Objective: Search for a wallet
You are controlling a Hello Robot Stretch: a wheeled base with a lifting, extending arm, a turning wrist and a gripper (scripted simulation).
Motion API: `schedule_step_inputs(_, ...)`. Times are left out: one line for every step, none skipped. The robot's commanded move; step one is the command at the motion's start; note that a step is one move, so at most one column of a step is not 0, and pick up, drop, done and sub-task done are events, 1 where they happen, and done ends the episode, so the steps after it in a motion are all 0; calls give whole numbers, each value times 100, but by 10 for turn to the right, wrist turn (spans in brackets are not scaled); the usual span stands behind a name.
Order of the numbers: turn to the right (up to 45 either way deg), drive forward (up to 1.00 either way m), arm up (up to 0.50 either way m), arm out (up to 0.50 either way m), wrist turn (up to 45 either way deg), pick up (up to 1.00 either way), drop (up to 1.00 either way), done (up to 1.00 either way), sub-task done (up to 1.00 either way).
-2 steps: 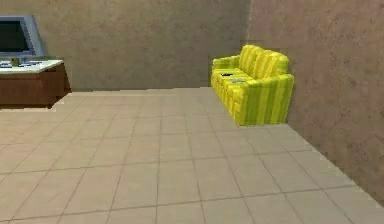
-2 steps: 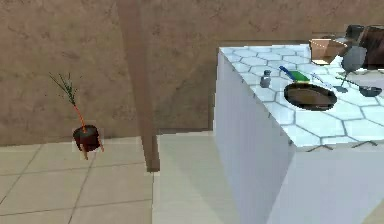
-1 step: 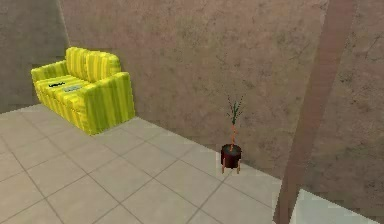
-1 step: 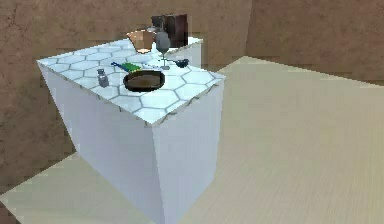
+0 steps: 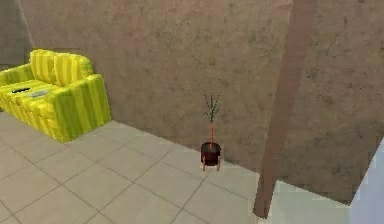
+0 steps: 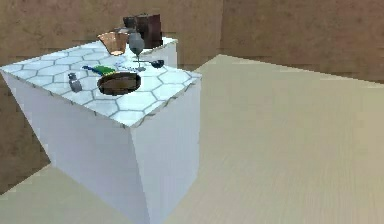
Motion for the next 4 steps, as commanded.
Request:
schedule_step_inputs(0, 20, 0, 0, 0, 0, 0, 0, 0)
schedule_step_inputs(-450, 0, 0, 0, 0, 0, 0, 0, 0)
schedule_step_inputs(-420, 0, 0, 0, 0, 0, 0, 0, 0)
schedule_step_inputs(0, 80, 0, 0, 0, 0, 0, 0, 0)
